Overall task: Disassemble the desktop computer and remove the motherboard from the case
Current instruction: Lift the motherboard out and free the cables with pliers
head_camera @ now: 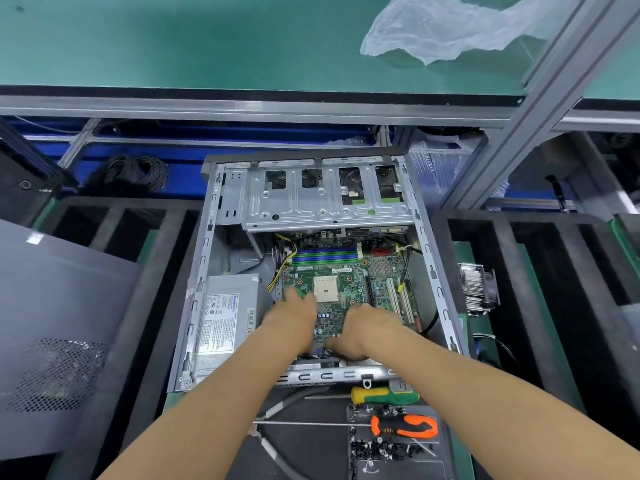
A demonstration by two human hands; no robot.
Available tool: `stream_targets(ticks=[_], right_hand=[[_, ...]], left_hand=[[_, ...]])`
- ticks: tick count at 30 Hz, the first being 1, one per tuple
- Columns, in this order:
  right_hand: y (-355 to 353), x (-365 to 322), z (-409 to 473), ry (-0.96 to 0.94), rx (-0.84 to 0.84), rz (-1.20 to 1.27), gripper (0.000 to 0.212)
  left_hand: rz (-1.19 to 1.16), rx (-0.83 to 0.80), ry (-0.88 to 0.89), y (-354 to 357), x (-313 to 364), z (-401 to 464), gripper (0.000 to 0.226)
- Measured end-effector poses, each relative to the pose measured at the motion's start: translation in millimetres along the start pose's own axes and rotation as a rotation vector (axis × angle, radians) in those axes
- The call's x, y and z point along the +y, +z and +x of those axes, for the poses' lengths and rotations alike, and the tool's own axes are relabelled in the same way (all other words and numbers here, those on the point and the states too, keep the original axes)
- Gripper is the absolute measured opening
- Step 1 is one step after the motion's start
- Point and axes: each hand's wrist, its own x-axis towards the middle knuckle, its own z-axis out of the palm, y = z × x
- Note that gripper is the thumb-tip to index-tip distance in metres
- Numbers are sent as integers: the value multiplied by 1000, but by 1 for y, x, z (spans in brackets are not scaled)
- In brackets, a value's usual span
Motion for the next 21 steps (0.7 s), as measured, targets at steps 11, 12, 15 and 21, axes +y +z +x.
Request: stream_targets(ticks=[11, 12, 15, 21], right_hand=[[-46, 8, -9, -72, 287, 74, 63], [-50, 9, -9, -74, 276, 66, 63], [-55, 10, -8, -79, 269, 78, 61], [-76, 8, -13, -105, 242, 96, 73]], left_hand=[[-426, 98, 262, -5, -15, -36, 31], [-440, 114, 273, -5, -16, -38, 30], [-483, 140, 287, -3, -17, -44, 26], [-505, 230, 287, 2, -18, -57, 17]])
